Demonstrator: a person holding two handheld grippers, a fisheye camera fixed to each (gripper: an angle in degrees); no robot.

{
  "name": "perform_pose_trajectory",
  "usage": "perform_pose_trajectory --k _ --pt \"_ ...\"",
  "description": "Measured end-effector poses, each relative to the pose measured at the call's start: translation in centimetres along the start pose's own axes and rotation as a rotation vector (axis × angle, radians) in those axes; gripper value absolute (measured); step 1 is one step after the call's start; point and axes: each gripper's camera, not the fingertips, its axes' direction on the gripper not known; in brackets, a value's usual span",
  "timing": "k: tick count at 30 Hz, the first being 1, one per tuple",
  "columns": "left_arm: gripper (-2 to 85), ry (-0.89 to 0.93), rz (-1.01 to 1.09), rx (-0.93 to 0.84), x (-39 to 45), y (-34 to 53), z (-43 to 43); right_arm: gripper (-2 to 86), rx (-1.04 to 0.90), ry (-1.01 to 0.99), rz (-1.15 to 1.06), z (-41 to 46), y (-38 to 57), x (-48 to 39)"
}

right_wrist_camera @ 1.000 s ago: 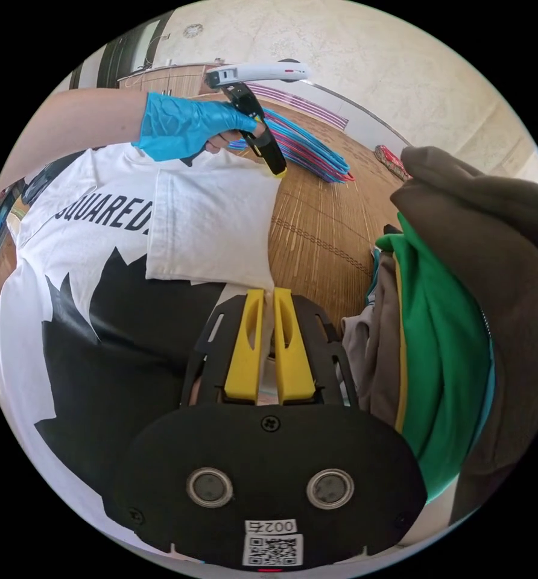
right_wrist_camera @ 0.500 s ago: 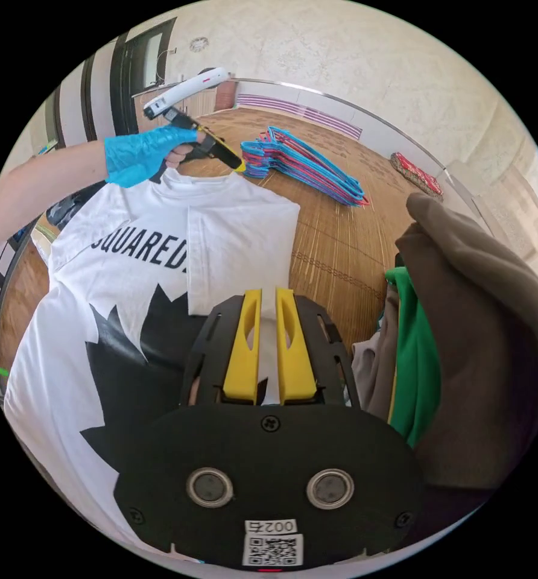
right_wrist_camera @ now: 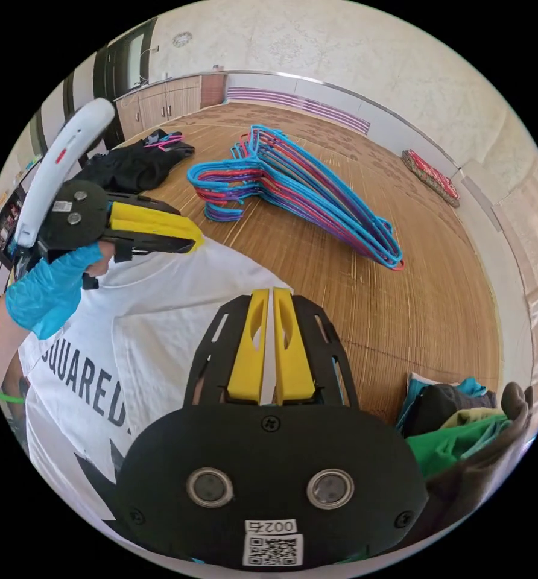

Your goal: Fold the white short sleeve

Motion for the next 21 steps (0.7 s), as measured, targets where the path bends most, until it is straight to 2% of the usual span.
perform_pose_trajectory --k 3,13,21 --pt "-1.2 -0.026 0.019 0.006 0.8 1.5 -0.3 -0.7 -0.065 -0.003 -0.016 1.6 -0.9 -0.4" --pt "-1.0 -0.064 -0.003 -0.024 3.4 6.9 -1.7 -0.8 -0.103 0.110 -0.080 1.7 -0.5 -4.0" --pt "-0.6 -0.068 -0.056 0.055 4.6 13.7 -7.8 -0.8 0.008 0.076 -0.126 -2.5 2.7 -6.4"
